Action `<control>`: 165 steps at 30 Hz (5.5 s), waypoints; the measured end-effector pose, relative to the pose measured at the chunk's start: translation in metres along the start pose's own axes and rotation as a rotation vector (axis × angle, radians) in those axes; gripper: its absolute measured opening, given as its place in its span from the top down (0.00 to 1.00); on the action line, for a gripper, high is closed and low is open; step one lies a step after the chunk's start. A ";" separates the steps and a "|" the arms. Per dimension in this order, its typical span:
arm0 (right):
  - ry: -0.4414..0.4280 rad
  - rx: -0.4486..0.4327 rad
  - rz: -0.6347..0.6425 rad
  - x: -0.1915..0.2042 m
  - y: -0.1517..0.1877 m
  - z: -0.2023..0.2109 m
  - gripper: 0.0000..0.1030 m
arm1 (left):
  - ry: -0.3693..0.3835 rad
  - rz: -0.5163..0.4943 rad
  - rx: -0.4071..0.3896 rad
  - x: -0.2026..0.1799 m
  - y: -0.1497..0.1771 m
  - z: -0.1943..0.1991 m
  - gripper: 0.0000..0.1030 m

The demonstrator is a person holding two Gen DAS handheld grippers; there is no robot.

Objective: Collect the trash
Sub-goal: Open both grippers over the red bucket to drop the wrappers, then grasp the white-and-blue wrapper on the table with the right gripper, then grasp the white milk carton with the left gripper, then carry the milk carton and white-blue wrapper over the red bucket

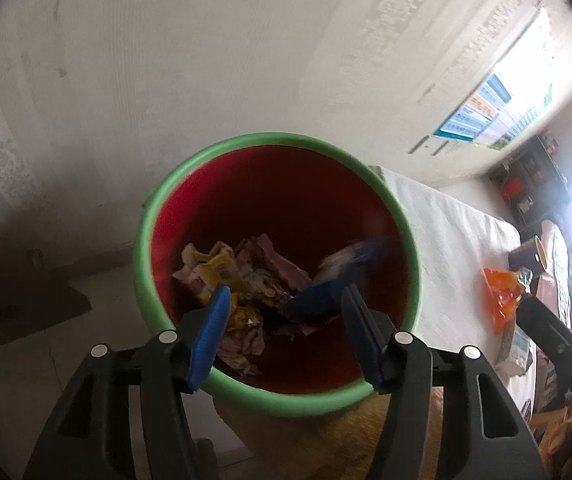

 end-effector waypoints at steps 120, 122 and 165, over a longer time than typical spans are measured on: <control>0.232 -0.053 -0.460 -0.199 0.194 0.142 0.47 | 0.104 -0.746 0.075 -0.337 0.150 -0.005 0.51; 0.235 -0.046 -0.457 -0.199 0.193 0.141 0.47 | 0.094 -0.745 0.073 -0.328 0.148 -0.003 0.51; 0.294 0.011 -0.327 -0.172 0.176 0.130 0.70 | 0.168 -0.649 0.159 -0.244 0.155 0.017 0.51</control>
Point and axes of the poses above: each gripper's, at about its wrist camera, not at the fingertips, and z roughly against the way its jaws point, x to its left, y to its underside, the point moved 3 cm from there along -z, roughly the way its jaws point, and after that the axes turned 12 degrees about -y, right-handed, at the moved point
